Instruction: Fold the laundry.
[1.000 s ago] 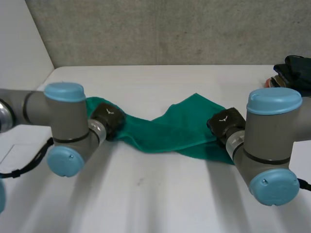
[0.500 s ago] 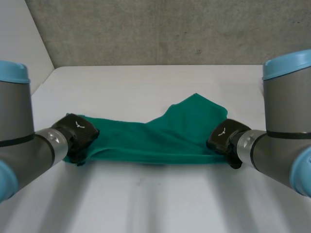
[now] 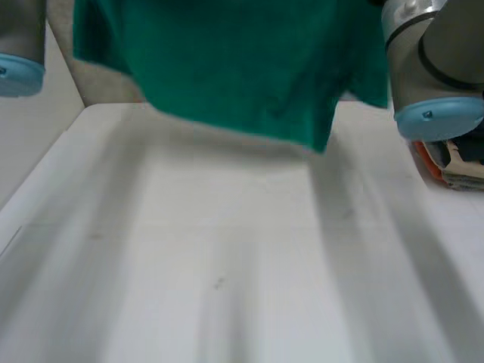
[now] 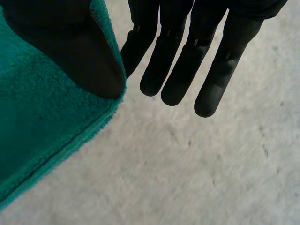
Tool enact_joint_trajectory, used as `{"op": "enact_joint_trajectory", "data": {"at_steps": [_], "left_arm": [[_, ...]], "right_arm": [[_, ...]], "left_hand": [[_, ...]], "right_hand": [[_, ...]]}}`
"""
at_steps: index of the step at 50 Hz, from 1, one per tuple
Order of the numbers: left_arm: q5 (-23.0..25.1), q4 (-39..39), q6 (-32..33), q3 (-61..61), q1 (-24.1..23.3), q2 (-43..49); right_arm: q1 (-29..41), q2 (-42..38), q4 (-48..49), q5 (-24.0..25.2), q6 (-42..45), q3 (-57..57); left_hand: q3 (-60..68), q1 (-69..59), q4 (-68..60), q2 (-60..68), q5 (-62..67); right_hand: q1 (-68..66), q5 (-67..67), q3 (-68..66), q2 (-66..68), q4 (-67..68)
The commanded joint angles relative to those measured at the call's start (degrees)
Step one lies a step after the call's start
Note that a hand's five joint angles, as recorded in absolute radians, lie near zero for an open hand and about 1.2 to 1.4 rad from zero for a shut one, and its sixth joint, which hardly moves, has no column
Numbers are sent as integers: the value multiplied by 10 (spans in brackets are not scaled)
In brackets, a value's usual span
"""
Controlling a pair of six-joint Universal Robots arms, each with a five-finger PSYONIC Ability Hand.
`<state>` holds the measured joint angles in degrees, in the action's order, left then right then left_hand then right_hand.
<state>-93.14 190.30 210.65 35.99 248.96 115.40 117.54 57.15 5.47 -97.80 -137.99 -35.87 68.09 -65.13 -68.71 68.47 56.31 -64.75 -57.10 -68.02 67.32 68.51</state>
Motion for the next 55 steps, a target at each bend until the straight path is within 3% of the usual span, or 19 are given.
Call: {"op": "enact_joint_trajectory", "data": {"at_steps": [1, 10, 15, 24, 27, 28, 29, 30, 35, 42, 49, 55], "left_arm": [[-22, -16, -38, 151, 21, -53], [20, 1, -52, 445, 46, -105], [49, 38, -46, 535, 58, -96], [44, 40, -46, 546, 66, -100], [40, 26, -47, 536, 68, -117], [39, 21, -48, 533, 68, -121], [39, 13, -49, 530, 68, -128], [39, 9, -49, 528, 68, -132], [39, -2, -53, 524, 69, -136], [38, -1, -55, 516, 82, -126], [44, -5, -58, 509, 92, -115], [47, -5, -62, 514, 84, -104]], "right_arm": [[4, 31, -19, 64, -2, -87], [13, 71, -63, 133, -15, -318], [18, 49, -46, 178, -26, -406], [14, 1, -27, 150, -60, -403], [12, 5, -41, 138, -100, -395], [11, 7, -46, 137, -111, -394], [9, 9, -60, 136, -137, -392], [7, 10, -69, 136, -149, -391], [-11, 26, -136, 134, -229, -391], [-70, 67, -243, 134, -326, -405], [-98, 72, -307, 136, -246, -447], [-97, 67, -185, 144, -154, -507]], "left_hand": [[119, -149, -113, 115, 137], [119, -149, -113, 115, 137], [119, -149, -113, 115, 137], [119, -149, -113, 115, 137], [119, -149, -113, 115, 137], [119, -149, -113, 115, 137], [119, -149, -113, 115, 137], [119, -149, -113, 115, 137], [119, -149, -113, 115, 137], [119, -149, -113, 115, 137], [119, -149, -113, 115, 137], [119, -149, -113, 115, 137]], "right_hand": [[-153, -129, -120, 127, 115], [-153, -129, -120, 127, 115], [-153, -129, -120, 127, 115], [-153, -129, -120, 127, 115], [15, 39, 48, -41, -53], [106, 129, 139, -132, -143], [282, 305, 314, -307, -319], [327, 350, 359, -352, -364], [445, 468, 477, -470, -482], [425, 448, 458, -450, -462], [312, 336, 345, -338, -350], [309, 332, 341, -334, -346]]}}
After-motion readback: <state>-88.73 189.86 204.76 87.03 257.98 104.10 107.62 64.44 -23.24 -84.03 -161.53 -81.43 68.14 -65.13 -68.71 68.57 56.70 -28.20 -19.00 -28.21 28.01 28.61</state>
